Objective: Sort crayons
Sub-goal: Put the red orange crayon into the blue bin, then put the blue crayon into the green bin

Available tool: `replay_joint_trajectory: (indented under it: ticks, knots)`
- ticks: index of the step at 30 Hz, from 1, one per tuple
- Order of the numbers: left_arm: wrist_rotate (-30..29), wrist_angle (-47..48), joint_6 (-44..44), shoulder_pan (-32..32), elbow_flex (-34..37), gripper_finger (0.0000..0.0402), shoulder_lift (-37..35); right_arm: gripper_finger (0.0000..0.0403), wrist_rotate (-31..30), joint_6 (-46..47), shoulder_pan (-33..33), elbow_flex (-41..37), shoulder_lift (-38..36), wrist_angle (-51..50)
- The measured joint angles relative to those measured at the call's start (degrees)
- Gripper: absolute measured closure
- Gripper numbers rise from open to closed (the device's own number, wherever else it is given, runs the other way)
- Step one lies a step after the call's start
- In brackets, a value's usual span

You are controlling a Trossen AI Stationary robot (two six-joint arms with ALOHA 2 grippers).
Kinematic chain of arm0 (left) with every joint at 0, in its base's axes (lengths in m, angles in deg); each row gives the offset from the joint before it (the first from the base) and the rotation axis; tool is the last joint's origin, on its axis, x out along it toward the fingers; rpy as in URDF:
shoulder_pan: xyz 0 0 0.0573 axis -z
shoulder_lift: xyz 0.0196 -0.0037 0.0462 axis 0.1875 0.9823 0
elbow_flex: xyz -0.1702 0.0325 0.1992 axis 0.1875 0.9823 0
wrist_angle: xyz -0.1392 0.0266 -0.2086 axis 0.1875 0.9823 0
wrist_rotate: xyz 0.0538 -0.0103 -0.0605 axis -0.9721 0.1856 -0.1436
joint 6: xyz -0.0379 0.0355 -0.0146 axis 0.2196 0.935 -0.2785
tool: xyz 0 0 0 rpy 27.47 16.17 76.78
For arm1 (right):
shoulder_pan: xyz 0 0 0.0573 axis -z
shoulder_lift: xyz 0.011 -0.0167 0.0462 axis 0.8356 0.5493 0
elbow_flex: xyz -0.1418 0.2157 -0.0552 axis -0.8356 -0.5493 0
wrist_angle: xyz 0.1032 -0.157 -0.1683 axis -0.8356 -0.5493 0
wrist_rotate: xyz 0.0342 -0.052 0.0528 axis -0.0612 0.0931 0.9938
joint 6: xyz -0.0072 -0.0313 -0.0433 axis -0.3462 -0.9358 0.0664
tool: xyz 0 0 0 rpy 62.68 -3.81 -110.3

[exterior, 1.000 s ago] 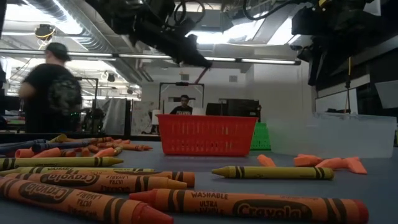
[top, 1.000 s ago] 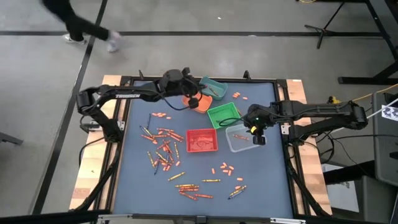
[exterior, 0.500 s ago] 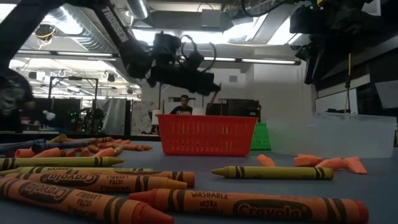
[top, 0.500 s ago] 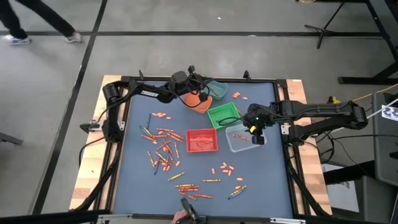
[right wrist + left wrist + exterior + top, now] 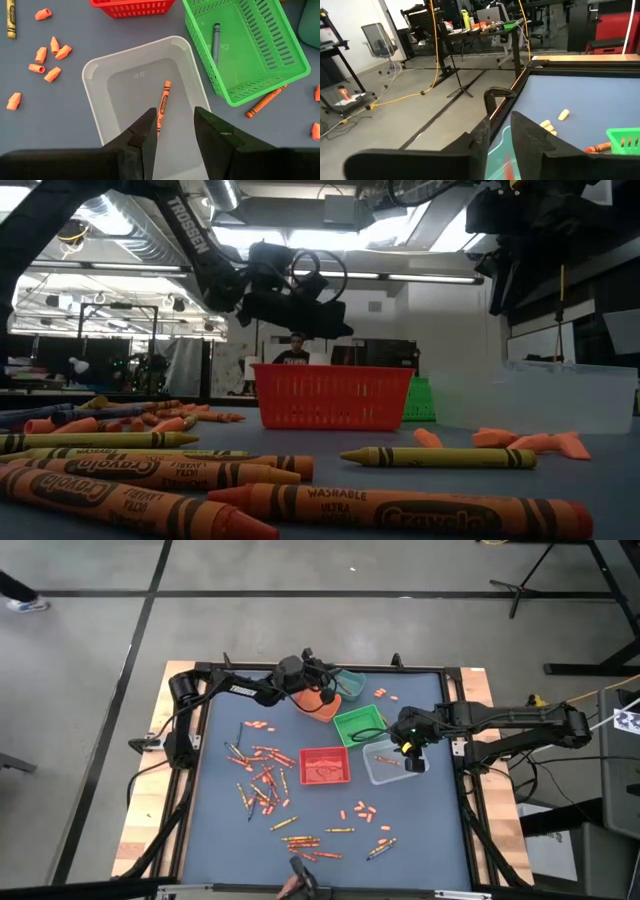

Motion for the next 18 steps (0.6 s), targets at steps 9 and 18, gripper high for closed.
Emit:
replay_joint_trajectory:
  ticks: [9,18]
  knots:
    - [0.03,11.95,-5.25,1.89,0.0,0.0323,-9.56,0.0276,-0.02,0.0,0.0,0.02,0.0,0.04]
    - [0.46,47.45,-5.84,6.42,-0.02,0.0325,-27.35,0.0276,-0.09,-0.02,0.0,0.02,0.0,0.02]
